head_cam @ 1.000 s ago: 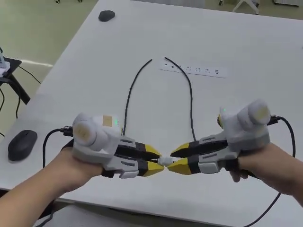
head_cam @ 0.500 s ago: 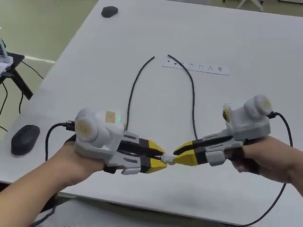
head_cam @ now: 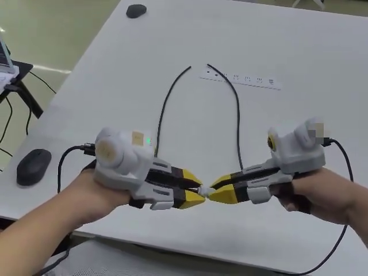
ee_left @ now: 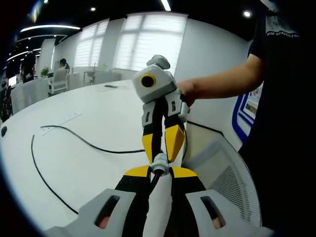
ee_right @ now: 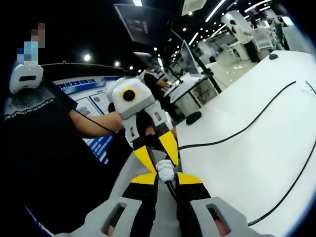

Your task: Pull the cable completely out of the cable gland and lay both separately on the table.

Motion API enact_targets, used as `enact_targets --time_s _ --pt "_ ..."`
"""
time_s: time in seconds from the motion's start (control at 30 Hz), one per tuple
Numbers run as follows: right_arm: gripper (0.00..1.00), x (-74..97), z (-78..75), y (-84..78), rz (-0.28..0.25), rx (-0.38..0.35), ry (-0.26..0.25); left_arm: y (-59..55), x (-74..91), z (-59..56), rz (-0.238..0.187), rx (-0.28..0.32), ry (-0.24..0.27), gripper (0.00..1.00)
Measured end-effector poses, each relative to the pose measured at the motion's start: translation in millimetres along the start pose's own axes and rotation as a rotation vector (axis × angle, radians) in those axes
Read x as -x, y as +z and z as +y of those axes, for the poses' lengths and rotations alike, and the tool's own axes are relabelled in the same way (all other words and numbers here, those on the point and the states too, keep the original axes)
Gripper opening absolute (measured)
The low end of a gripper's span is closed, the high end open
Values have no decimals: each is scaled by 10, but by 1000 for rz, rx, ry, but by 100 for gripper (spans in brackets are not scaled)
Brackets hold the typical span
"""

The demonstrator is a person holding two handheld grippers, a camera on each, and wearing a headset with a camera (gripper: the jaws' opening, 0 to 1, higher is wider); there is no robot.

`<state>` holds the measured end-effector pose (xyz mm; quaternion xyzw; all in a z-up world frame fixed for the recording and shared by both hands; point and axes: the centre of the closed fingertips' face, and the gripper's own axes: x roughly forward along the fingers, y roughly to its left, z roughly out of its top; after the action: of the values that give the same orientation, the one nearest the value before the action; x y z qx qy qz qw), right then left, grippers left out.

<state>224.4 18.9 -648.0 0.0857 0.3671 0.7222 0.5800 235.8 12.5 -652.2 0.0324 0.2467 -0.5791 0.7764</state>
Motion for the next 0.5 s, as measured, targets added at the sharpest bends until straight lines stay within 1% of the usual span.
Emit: enact_targets --time_s 0.03,0.07,0.17,0.2,0.23,0.27,0.3,0.37,0.43,0.5 --pt "9 2 0 -3 3 7 -2 0 -1 -2 0 0 0 15" --pt "9 1 2 1 4 35 -9 -3 2 -6 1 7 -2 15" --pt "8 -7 11 1 17 84 -23 -17 0 -12 3 27 -8 15" --pt "8 -11 7 -9 26 117 -28 -23 0 -12 3 37 -10 15" --pt "8 -11 4 -17 35 138 -32 -31 0 -21 2 63 -19 15" --pt "8 -15 -5 -18 43 176 -46 -32 2 -21 1 51 -18 15" --pt "8 -18 -7 -22 52 207 -54 -35 0 -23 2 53 -19 15" --pt "8 -23 -7 -32 68 270 -69 -49 -4 -25 7 70 -23 15" --pt "8 -29 -10 -38 89 340 -94 -56 -8 -16 6 80 -24 15" --pt "8 -35 -14 -38 108 424 -120 -56 -10 -8 4 92 -24 15"
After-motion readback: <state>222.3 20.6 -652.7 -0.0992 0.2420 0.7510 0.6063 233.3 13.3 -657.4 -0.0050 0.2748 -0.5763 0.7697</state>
